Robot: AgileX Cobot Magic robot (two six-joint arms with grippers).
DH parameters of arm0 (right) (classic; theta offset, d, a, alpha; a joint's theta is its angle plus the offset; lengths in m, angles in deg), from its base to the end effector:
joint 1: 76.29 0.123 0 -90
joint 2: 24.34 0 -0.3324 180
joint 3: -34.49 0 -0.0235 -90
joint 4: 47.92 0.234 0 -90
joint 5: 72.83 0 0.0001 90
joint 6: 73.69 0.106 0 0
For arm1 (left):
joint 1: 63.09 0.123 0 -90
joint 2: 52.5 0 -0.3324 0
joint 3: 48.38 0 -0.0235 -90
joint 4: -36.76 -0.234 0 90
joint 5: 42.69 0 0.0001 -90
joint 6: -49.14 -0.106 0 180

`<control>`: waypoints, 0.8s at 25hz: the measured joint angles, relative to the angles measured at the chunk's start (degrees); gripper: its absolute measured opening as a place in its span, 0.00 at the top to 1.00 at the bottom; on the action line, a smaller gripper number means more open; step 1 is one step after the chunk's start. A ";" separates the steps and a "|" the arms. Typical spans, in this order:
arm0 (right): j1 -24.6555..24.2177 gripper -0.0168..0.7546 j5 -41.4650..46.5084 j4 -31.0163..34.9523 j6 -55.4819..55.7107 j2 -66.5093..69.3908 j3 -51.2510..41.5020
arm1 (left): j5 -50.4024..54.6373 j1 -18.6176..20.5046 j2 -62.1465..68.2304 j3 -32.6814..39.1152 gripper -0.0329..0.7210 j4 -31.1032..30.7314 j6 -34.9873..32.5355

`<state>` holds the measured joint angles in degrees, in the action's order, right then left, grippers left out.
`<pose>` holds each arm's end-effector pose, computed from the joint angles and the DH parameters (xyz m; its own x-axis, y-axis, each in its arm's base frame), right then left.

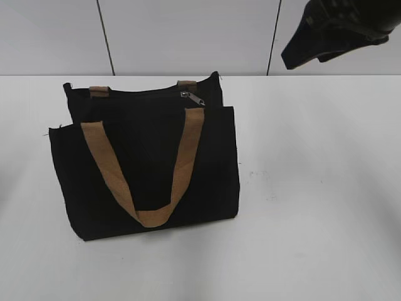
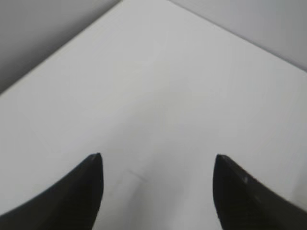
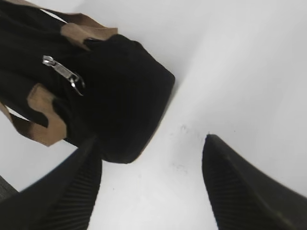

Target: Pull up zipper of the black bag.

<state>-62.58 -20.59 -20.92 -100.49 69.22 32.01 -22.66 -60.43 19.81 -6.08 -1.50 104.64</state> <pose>0.2945 0.1110 0.3724 -0.7161 -0.3328 -0.6136 -0.5463 0.8144 0.1958 0.1989 0.0318 0.2962 -0.5476 -0.3434 -0.7631 -0.4063 0.9063 -0.1163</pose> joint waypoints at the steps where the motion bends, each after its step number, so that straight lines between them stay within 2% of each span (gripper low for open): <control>1: -0.37 0.32 0.74 -1.30 1.68 -0.15 0.00 | 0.00 -0.14 0.37 0.00 0.25 6.02 -4.96; 3: -1.07 0.32 2.59 -4.03 5.62 -0.27 0.00 | 1.61 -0.98 1.11 -0.24 0.25 17.42 -18.11; 7: -2.93 0.32 7.24 -11.22 15.95 -0.26 0.00 | 11.23 -3.00 2.74 -3.64 0.25 35.04 -42.24; 10: -5.14 0.32 11.07 -15.36 21.08 -0.26 0.00 | 19.49 -3.34 4.01 -7.45 0.25 44.62 -53.20; 14: -9.95 0.32 16.31 -17.21 22.54 -0.26 0.00 | 30.27 -3.41 6.07 -11.13 0.25 48.01 -60.05; 20: -17.10 0.32 16.92 -19.40 21.17 -1.75 -1.36 | 38.80 -3.41 6.86 -13.56 0.25 48.37 -62.22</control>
<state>-79.68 -3.68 -40.32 -79.32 67.47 30.65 16.13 -63.84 26.66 -19.64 46.87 42.41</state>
